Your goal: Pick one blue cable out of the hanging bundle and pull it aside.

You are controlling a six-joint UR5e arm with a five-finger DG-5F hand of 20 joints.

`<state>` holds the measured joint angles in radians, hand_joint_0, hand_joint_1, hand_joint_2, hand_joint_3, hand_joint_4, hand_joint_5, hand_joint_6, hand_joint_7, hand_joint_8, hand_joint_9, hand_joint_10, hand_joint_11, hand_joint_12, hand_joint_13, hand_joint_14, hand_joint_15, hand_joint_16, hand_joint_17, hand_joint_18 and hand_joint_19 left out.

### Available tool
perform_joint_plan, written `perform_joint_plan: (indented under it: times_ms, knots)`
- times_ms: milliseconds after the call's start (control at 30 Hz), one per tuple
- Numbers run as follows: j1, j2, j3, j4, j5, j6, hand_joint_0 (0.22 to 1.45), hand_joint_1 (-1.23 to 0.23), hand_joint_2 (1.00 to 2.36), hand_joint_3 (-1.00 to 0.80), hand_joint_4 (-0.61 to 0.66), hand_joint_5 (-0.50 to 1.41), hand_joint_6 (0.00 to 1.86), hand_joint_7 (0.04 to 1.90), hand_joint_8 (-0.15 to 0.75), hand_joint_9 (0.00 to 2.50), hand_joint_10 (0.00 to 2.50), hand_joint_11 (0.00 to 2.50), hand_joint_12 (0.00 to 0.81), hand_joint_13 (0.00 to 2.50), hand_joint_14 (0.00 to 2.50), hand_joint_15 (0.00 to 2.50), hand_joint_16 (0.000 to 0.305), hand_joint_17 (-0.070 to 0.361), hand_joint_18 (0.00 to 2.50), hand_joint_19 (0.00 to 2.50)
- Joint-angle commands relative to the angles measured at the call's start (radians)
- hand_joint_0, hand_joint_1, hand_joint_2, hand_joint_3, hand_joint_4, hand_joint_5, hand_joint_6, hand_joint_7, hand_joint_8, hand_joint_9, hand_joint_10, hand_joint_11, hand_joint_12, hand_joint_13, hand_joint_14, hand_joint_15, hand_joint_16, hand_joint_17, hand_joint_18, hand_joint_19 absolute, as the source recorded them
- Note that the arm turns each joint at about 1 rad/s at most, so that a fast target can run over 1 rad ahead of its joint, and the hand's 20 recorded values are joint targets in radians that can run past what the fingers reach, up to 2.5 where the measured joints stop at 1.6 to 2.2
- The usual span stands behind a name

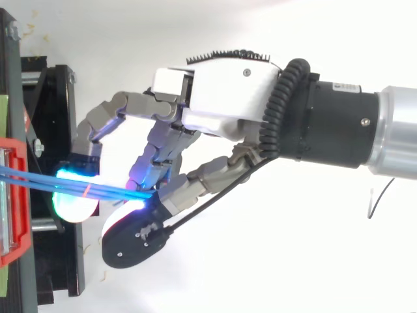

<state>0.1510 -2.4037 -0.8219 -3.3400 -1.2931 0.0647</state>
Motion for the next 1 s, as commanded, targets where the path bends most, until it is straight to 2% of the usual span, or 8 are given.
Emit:
perform_joint_plan:
  times_ms: [0, 200, 500, 633, 800, 967]
  knots:
    - [-0.002, 0.0, 0.01, -0.023, 0.0, -0.002, 0.5, -0.87, 1.0, -0.5, -0.04, -0.06, 0.88, 0.75, 0.243, 1.28, 0.03, 0.6, 0.351, 1.04, 0.02, 0.59, 0.049, 0.109, 0.92, 0.74]
    - [-0.005, 0.0, 0.012, -0.035, 0.0, 0.001, 0.49, -0.7, 1.0, -0.5, -0.09, -0.05, 0.85, 0.77, 0.248, 1.36, 0.03, 0.59, 0.354, 1.07, 0.02, 0.59, 0.05, 0.113, 0.93, 0.76]
    - [-0.007, 0.0, 0.021, -0.035, -0.002, -0.002, 0.52, -0.63, 1.0, -0.5, -0.11, -0.04, 0.84, 0.83, 0.241, 1.43, 0.02, 0.59, 0.346, 1.1, 0.03, 0.61, 0.049, 0.11, 0.94, 0.79]
    - [-0.01, 0.008, 0.029, -0.055, -0.005, -0.002, 0.56, -0.69, 1.0, -0.46, -0.11, -0.04, 0.84, 0.84, 0.234, 1.43, 0.03, 0.59, 0.334, 1.09, 0.03, 0.61, 0.047, 0.105, 0.92, 0.8]
    - [-0.01, 0.025, 0.029, -0.085, -0.005, -0.005, 0.59, -0.86, 1.01, -0.24, -0.09, -0.05, 0.86, 0.84, 0.256, 1.39, 0.02, 0.6, 0.36, 1.1, 0.02, 0.6, 0.052, 0.118, 0.97, 0.75]
    - [-0.01, 0.025, 0.026, -0.092, -0.005, -0.005, 0.68, -0.95, 1.01, -0.29, -0.15, -0.07, 0.9, 0.79, 0.214, 1.28, 0.03, 0.63, 0.325, 1.03, 0.03, 0.61, 0.044, 0.1, 0.88, 0.76]
